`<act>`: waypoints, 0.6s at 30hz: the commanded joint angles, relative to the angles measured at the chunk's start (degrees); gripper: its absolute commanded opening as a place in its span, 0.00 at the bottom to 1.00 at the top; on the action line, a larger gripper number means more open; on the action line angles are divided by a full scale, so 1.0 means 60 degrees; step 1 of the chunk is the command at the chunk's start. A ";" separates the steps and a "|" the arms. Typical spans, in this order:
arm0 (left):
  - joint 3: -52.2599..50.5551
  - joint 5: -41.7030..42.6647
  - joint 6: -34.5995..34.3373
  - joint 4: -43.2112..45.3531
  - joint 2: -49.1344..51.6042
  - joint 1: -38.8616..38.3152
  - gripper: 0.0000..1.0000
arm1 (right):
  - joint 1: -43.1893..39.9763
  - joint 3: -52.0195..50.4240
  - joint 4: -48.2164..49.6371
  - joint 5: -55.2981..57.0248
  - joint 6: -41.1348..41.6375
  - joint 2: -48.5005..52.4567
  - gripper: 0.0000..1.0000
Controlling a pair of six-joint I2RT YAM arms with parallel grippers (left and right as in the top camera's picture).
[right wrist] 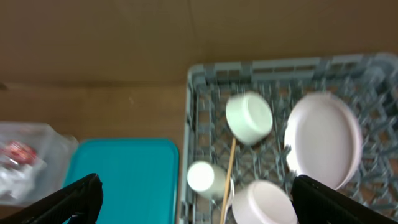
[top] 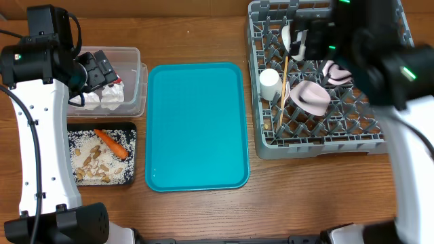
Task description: Sort waste into correct bins and load items into the dishwasher
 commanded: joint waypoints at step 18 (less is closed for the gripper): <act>0.0142 -0.0055 0.0175 -0.0011 -0.0091 -0.0029 1.00 | -0.0488 -0.0590 -0.0178 0.0135 -0.0007 -0.5716 1.00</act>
